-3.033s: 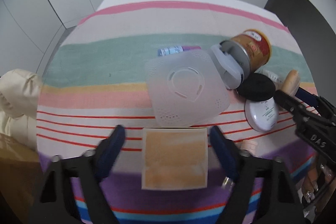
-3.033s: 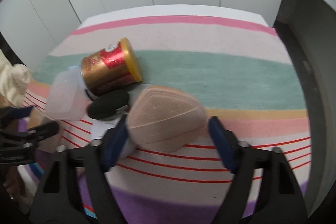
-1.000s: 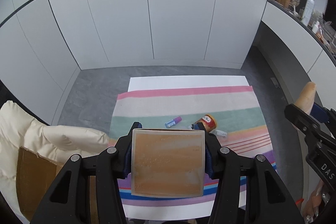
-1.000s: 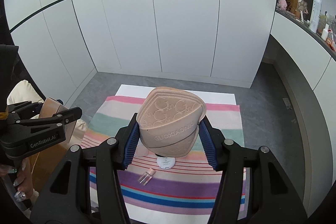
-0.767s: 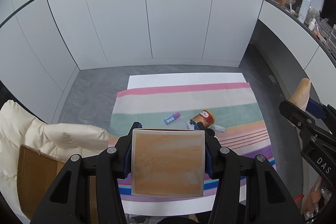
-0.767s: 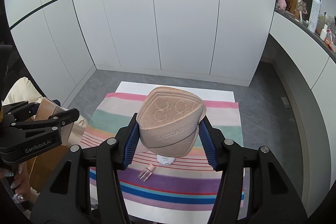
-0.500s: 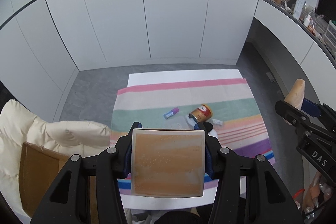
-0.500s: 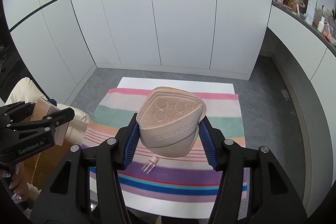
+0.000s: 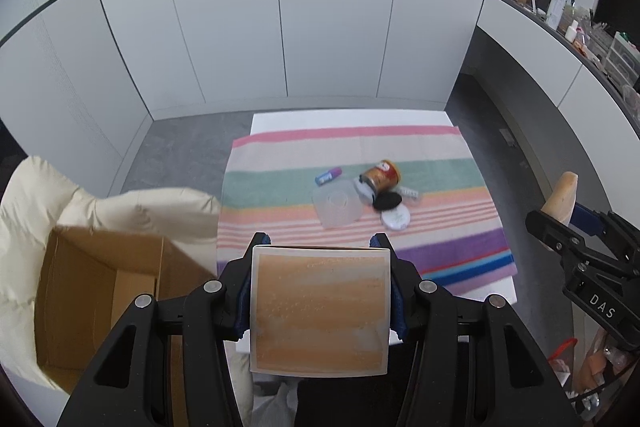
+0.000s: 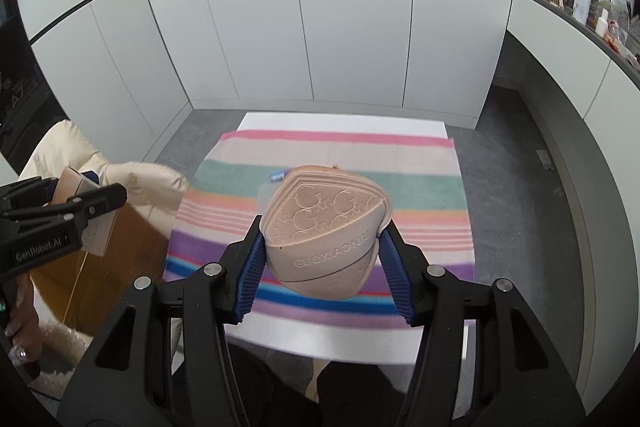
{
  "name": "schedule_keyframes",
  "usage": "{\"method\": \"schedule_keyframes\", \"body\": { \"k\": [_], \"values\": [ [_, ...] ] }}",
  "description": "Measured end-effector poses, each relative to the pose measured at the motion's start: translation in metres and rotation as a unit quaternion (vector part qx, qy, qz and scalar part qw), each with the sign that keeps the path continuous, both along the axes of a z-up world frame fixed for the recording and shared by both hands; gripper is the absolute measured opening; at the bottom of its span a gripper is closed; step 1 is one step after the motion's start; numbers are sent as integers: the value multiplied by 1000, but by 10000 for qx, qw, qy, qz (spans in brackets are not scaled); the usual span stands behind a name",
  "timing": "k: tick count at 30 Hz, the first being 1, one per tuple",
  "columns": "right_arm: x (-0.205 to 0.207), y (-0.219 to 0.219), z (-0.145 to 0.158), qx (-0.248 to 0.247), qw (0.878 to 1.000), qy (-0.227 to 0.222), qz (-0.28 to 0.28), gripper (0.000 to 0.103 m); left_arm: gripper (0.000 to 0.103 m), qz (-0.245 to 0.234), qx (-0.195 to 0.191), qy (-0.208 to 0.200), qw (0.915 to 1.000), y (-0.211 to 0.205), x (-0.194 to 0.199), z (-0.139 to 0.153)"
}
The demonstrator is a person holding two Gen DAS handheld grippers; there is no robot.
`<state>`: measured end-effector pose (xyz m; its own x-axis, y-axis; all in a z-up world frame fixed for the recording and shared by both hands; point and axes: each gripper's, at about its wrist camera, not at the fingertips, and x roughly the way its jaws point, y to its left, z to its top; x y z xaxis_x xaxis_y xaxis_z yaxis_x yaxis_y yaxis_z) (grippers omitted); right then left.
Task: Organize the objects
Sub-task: 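Lift and carry the sponge and puff with both tools over the cardboard box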
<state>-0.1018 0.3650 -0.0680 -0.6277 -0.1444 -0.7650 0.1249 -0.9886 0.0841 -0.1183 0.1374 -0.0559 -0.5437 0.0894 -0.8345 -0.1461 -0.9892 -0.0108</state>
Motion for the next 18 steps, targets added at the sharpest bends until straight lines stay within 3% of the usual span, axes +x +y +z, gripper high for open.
{"method": "schedule_keyframes", "body": {
  "k": [12,18],
  "values": [
    [59,-2,-17,62,9996,-256,103,57,53,-213,-47,-81,9997,-11,56,-8],
    [67,-11,-19,143,9994,-251,195,57,53,-185,28,-201,9996,-19,60,-15]
  ]
}}
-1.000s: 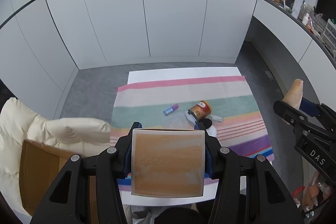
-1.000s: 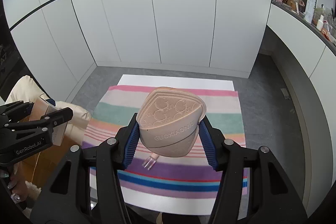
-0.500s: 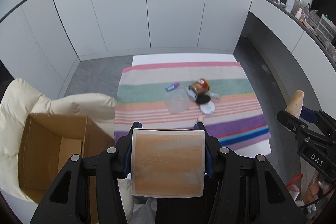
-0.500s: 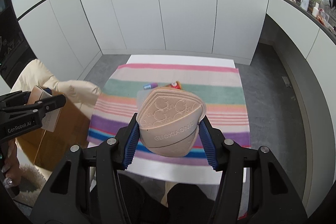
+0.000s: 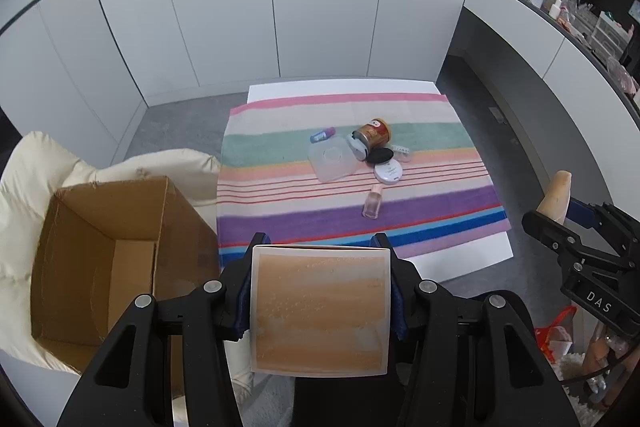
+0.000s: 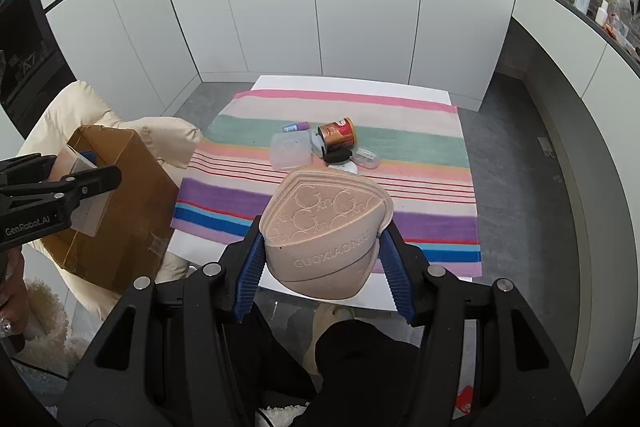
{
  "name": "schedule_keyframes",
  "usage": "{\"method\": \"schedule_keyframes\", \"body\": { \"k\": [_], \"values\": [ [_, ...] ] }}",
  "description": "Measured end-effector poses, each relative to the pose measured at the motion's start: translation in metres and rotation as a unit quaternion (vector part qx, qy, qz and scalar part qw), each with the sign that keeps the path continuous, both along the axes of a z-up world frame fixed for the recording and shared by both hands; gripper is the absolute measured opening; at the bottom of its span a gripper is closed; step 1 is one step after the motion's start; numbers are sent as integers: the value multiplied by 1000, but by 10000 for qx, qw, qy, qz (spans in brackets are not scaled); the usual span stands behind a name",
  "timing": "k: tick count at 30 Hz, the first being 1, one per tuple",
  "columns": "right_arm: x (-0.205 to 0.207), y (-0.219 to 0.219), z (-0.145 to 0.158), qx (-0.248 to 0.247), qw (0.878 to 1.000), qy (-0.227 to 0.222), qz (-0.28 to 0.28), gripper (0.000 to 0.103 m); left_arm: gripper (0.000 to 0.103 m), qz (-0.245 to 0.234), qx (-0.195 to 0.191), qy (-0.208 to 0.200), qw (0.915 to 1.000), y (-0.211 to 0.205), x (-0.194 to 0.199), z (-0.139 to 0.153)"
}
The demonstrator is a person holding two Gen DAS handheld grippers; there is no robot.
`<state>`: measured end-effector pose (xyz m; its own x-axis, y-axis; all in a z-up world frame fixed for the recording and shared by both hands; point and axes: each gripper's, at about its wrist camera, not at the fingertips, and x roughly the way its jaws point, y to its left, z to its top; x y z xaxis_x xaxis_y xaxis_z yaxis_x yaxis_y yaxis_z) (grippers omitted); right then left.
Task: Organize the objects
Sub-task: 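Lift and carry the sponge and puff with both tools over the cardboard box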
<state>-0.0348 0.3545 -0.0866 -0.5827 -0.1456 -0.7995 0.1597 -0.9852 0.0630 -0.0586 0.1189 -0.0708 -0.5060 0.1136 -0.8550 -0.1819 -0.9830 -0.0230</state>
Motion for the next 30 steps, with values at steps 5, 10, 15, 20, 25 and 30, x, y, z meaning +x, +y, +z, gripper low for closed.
{"method": "schedule_keyframes", "body": {
  "k": [5,10,15,20,25,30],
  "values": [
    [-3,-7,4,-4,10000,53,37,57,53,157,-38,62,9999,-10,-2,-2],
    [-8,-19,5,-23,9999,54,133,57,53,270,-26,95,9996,-22,-4,-3],
    [-15,-42,7,-6,9995,58,315,57,53,486,3,145,9987,-46,-4,-1],
    [-18,-76,7,24,9980,80,623,57,53,811,29,143,9966,-80,0,-1],
    [-21,-118,8,-78,9946,28,1038,57,53,1199,34,100,9927,-120,10,-5],
    [-19,-173,6,-96,9879,2,1551,57,53,1723,-5,91,9850,-167,25,-10]
  ]
}}
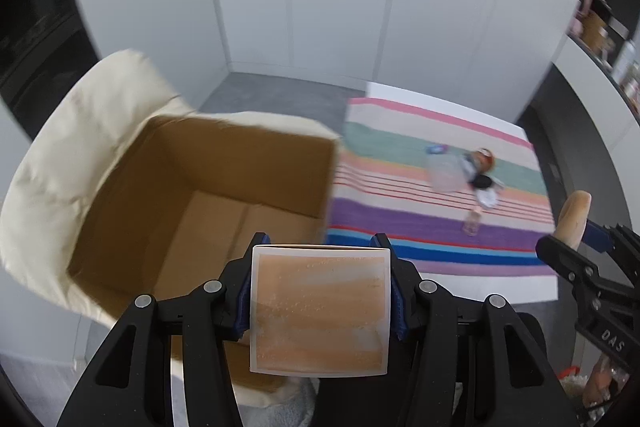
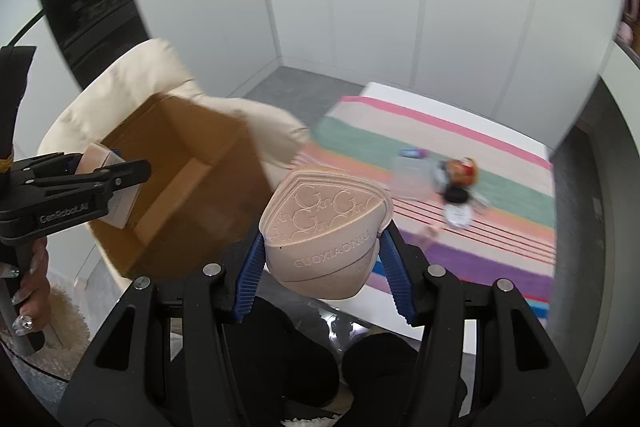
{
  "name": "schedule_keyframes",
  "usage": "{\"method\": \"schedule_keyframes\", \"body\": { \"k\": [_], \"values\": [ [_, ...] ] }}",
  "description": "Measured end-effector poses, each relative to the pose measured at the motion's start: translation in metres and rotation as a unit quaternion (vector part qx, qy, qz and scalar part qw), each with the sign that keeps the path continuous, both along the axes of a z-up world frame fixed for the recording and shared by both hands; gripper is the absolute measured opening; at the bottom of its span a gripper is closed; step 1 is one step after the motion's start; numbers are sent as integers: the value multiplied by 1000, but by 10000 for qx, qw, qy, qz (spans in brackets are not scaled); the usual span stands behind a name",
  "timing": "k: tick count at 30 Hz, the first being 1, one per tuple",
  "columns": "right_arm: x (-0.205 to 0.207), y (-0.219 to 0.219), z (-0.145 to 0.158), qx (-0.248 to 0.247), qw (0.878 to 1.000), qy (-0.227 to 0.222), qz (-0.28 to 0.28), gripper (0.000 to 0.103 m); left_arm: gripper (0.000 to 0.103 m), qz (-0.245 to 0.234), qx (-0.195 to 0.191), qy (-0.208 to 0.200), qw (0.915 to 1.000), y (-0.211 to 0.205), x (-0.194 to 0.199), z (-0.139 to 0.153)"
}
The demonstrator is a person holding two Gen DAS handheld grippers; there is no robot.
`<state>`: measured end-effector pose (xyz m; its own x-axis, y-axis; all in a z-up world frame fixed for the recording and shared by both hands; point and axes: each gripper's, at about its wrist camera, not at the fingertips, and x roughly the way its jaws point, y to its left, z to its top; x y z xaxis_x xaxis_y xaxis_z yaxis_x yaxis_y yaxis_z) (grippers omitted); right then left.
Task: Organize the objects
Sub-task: 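Lift and carry the sponge and puff with both tools over the cardboard box, then open the left gripper dropping the sponge while the right gripper drops the puff into the box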
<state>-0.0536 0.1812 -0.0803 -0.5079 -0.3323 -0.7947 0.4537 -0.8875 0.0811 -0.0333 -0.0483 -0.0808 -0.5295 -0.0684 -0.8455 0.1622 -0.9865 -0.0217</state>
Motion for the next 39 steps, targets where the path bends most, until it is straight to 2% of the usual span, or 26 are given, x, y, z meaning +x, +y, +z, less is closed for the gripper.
{"method": "schedule_keyframes", "body": {
  "k": [5,14,24,31,34,36,37,38,39],
  "values": [
    [8,-55,-4,-15,9985,-43,552,57,53,510,-89,-42,9987,-47,20,-8],
    [23,-146,-19,113,9902,-159,1382,58,53,1136,-31,-181,9934,-110,44,-22],
    [30,-207,-40,320,9831,-243,1785,58,53,1243,4,-243,9919,-135,37,-34],
    [8,-231,-61,330,9824,-408,1794,58,53,1343,90,-334,9903,-148,21,-49],
    [-3,-243,-70,351,9837,-403,1717,67,54,1398,105,-341,9895,-152,11,-58],
    [-9,-247,-74,350,9852,-407,1627,78,67,1439,76,-416,9887,-155,8,-65],
    [-13,-248,-76,369,9863,-432,1549,90,79,1482,68,-506,9876,-157,6,-68],
    [-15,-248,-77,420,9877,-436,1445,97,86,1599,89,-605,9852,-161,6,-71],
    [-17,-246,-78,475,9891,-404,1334,99,88,1652,206,-599,9842,-164,7,-71]
  ]
}}
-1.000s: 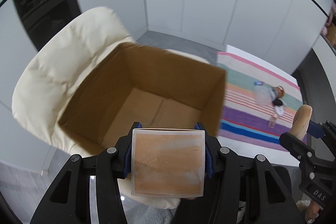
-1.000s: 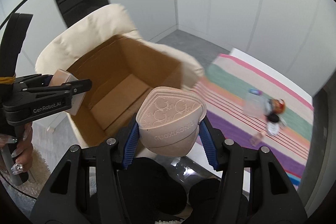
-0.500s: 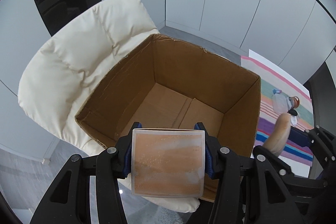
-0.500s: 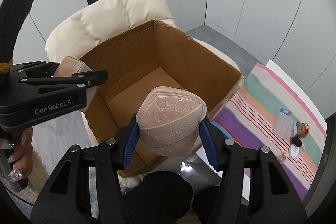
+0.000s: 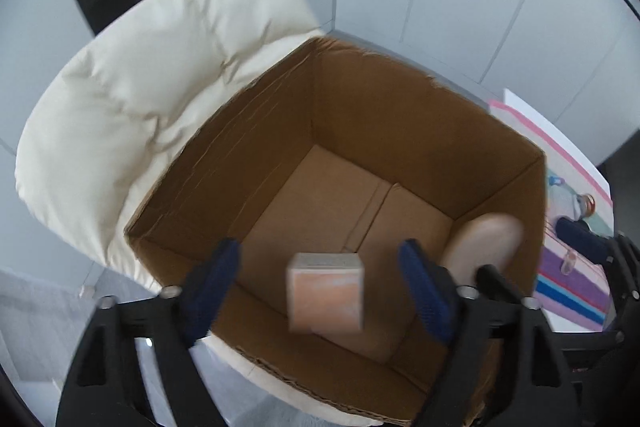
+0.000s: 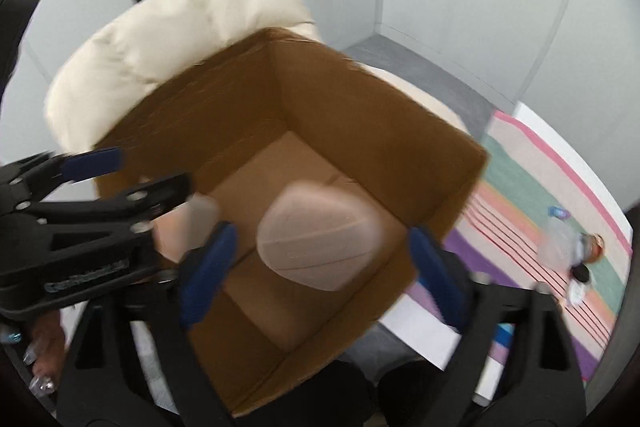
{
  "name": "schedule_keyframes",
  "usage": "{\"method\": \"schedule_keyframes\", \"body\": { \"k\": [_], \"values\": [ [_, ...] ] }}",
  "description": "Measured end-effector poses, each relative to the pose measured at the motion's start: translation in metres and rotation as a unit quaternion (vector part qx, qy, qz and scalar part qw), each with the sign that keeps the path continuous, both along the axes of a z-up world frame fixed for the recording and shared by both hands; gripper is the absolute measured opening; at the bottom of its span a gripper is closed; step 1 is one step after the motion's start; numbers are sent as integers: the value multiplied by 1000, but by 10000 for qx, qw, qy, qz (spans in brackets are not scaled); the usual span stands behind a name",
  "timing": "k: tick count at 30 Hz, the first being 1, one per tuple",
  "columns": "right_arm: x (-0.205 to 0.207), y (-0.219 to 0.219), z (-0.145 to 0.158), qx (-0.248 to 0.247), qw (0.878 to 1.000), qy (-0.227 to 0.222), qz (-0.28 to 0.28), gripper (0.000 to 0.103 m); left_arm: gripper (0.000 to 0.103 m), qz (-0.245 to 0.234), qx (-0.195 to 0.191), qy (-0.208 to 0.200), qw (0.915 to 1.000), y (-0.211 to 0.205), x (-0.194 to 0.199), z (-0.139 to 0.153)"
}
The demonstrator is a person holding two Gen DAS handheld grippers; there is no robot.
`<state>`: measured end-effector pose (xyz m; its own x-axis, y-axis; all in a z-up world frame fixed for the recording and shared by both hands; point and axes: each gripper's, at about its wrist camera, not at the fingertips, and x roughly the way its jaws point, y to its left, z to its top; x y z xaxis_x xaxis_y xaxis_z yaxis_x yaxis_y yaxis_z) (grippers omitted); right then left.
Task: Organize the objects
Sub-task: 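Open the left gripper dropping the sponge while the right gripper drops the puff into the box, then withdraw both tools from the box back toward the table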
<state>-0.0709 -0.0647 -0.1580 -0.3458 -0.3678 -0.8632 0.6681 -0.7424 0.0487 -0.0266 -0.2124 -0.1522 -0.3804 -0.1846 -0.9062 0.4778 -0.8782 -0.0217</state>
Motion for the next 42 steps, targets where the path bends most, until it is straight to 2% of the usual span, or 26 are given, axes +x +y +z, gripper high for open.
{"method": "schedule_keyframes", "body": {
  "k": [2,4,14,19,23,30,35,42],
  "values": [
    [-2,5,2,-105,9999,1,-20,100,88,83,295,133,9994,-6,3,0],
    [-4,9,5,-185,9998,-3,-28,100,88,131,384,185,9990,-8,5,0],
    [0,19,11,-186,9997,87,-163,100,88,-174,32,172,9997,9,4,5],
    [4,26,14,-193,9995,103,-236,100,88,-227,-5,228,9995,8,8,10],
    [9,36,20,-241,9992,114,-301,100,88,-260,-253,300,9989,14,19,20],
    [21,60,36,-314,9986,164,-390,100,88,-292,-222,391,9986,28,34,32],
    [34,77,42,-320,9984,170,-441,100,88,-485,-524,361,9968,50,51,37],
    [55,100,51,-386,9978,198,-498,100,88,-487,-373,391,9974,61,81,41]
  ]
}}
